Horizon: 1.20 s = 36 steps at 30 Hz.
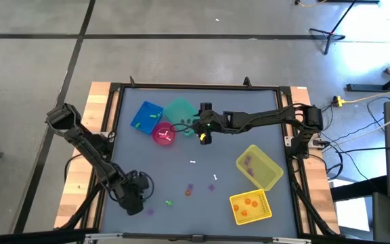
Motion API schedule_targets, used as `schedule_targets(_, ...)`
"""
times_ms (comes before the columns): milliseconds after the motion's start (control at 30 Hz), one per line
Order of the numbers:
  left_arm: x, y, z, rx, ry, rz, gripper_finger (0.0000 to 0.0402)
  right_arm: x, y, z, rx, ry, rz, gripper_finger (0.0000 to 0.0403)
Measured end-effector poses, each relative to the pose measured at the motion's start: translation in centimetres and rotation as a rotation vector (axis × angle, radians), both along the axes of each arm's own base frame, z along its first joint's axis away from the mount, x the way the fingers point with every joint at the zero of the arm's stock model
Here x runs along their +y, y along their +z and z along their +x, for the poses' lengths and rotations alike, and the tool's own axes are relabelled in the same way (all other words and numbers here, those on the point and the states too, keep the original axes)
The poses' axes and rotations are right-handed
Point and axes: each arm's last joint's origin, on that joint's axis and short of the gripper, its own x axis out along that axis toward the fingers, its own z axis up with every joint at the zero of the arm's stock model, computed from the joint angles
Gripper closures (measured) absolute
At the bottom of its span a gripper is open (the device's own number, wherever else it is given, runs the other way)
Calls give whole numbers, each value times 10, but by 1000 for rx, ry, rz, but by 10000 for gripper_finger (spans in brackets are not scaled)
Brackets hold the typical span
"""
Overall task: Sort Halloween decoration
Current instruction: Put the green skeleton toy into the blue bin
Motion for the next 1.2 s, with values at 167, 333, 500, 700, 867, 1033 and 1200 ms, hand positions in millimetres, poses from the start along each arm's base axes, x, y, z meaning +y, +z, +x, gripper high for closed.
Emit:
schedule_targets(167, -1, 0, -2, -56, -84, 77, 220, 0, 0, 0, 0, 0, 0, 136)
schedule_targets(333, -2, 0, -2, -58, -105, 81, 220, 0, 0, 0, 0, 0, 0, 136)
schedule_targets(500, -7, -2, -7, -53, -133, 84, 220, 0, 0, 0, 0, 0, 0, 136)
schedule_targets(700, -13, -9, -11, -36, -162, 110, 220, 0, 0, 0, 0, 0, 0, 136)
schedule_targets(867, -14, -13, -11, -28, -162, 127, 220, 0, 0, 0, 0, 0, 0, 136)
schedule_targets(1033, -14, -14, -11, -25, -156, 126, 220, 0, 0, 0, 0, 0, 0, 136)
schedule_targets(1200, -13, -14, -11, -20, -155, 124, 228, 0, 0, 0, 0, 0, 0, 136)
